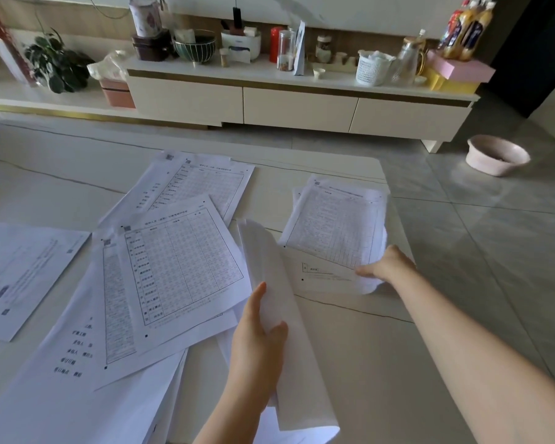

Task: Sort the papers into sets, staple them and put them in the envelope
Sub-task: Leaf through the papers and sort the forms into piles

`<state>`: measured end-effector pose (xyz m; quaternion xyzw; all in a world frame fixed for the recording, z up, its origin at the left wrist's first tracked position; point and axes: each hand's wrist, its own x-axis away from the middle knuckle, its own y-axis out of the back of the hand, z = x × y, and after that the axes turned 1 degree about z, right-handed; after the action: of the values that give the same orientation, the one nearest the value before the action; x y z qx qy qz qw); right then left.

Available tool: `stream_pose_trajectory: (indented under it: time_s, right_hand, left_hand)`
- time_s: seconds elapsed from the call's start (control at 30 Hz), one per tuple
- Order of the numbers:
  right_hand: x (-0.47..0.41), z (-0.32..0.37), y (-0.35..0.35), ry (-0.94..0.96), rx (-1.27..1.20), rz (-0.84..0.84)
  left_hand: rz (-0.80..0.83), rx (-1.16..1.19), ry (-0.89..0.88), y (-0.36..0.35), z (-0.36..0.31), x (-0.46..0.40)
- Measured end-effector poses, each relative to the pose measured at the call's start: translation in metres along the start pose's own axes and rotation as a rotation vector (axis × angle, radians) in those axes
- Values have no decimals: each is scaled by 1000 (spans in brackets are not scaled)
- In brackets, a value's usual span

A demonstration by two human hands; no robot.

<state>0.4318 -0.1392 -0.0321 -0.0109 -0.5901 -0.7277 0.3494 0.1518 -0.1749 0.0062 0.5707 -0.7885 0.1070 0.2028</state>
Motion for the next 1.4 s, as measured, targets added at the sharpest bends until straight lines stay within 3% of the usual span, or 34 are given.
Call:
stream_pose_trajectory:
  time_s: [0.23, 0.47, 0.67, 0.97, 1.07, 1.2, 1.4]
  right_hand:
    - [29, -22, -4, 262, -339, -110]
    - [113, -87, 1, 361, -472, 261]
    - [165, -119, -17, 172, -835, 431]
    - [162, -134, -18, 8, -884, 550]
    - [149, -128, -18, 55, -746, 418]
    - [141, -110, -25, 174, -579, 178]
    - [139, -88, -41, 239, -538, 236]
  left_hand:
    - [-30, 16, -1, 5, -9, 4]
    - [28, -84, -92, 9, -23, 20]
    - [136, -141, -105, -15, -6, 26]
    - [393, -266, -58, -64, 27, 22]
    - [520, -420, -49, -69, 36, 22]
    - [553, -518, -63, -60, 43, 18]
    - [639, -599, -106, -41, 55, 13]
